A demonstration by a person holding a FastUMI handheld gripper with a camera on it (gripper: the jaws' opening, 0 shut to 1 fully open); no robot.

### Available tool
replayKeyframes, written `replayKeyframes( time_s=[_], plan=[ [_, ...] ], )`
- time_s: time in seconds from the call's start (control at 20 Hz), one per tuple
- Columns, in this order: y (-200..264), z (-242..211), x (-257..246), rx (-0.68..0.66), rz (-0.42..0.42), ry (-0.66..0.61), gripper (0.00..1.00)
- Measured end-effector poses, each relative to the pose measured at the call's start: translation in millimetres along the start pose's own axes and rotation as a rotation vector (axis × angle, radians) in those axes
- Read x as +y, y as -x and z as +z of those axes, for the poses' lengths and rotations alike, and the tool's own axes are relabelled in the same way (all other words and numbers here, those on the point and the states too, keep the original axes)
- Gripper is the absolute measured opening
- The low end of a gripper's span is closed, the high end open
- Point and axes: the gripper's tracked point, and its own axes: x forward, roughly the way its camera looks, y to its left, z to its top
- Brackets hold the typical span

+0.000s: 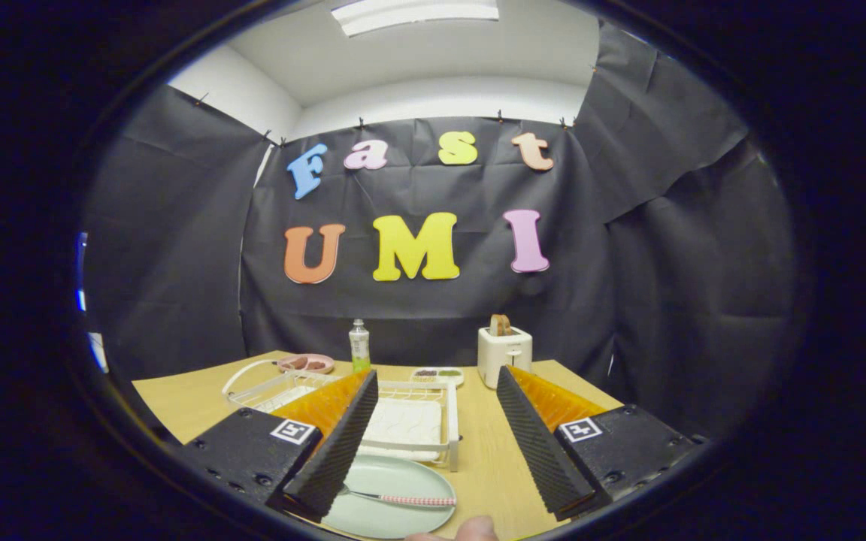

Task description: Take the plate from the dish rack, then take the spoon from the basket and place it into the plate.

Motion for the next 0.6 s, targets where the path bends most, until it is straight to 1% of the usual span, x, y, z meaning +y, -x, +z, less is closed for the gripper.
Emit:
replayKeyframes(
  time_s=[0.1,0.25,0.6],
  plan=[
    [-0.3,-0.2,4.5,0.001,0.003,-0.009,1.00],
    [-1.6,6.3,3.5,-0.020,-0.021,-0.003,1.00],
    [-13.0,10.6,16.6,-0.025,-0.034,-0.014,1.00]
  ],
)
